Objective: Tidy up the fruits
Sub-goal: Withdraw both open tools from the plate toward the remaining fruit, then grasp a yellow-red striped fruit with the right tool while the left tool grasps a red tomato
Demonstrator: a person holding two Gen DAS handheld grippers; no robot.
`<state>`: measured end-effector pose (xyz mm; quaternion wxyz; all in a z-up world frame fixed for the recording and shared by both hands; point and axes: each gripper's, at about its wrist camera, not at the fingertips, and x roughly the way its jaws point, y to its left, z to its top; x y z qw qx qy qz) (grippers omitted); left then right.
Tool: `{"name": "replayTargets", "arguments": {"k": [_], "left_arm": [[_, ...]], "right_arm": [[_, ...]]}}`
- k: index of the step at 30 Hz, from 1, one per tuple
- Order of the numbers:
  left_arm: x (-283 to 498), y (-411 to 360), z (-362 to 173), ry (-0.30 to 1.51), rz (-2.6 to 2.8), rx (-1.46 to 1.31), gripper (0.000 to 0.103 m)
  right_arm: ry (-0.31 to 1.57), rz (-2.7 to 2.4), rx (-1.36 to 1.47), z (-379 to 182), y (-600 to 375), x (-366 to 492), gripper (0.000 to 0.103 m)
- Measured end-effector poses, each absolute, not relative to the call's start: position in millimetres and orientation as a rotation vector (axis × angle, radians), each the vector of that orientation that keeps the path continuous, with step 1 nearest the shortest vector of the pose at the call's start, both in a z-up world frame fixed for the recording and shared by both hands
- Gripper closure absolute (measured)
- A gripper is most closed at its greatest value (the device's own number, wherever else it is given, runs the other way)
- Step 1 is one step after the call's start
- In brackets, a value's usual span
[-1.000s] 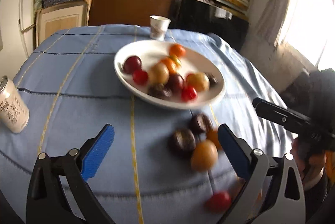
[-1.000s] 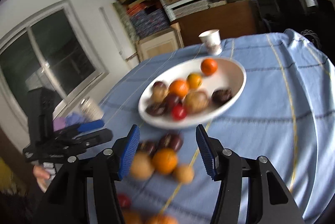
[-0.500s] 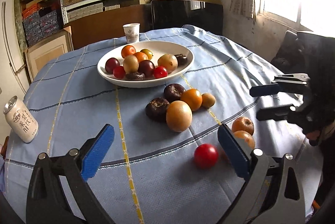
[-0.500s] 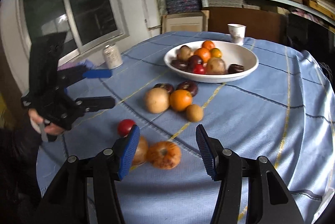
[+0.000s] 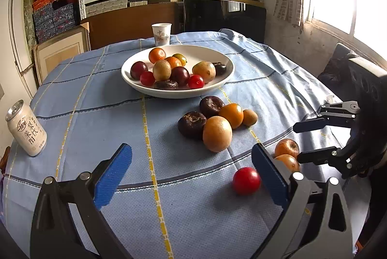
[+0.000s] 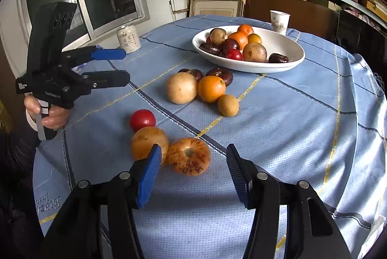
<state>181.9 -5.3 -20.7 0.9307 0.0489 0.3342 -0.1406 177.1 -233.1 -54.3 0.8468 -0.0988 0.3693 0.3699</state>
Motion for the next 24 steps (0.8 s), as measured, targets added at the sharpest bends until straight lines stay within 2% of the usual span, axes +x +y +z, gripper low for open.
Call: {"name": "replayTargets", "arguments": {"k": [13, 21, 24], "left_arm": [[182.5, -6.7, -23.2, 0.691, -0.287, 0.102, 0.006], [182.6, -6.5, -23.8, 0.692, -0.29, 0.098, 0.006], [182.6, -6.9, -24.1, 0.693, -0.29, 0.099, 0.006]], "right_arm": [[0.853, 0.792, -0.092, -60.8, -237.4, 190.4, 0.047], [0.94, 0.84, -0.042, -71.7, -232.2, 194.6, 0.062], [0.931, 0.836, -0.062, -70.9, -228.8, 192.1, 0.063]]}}
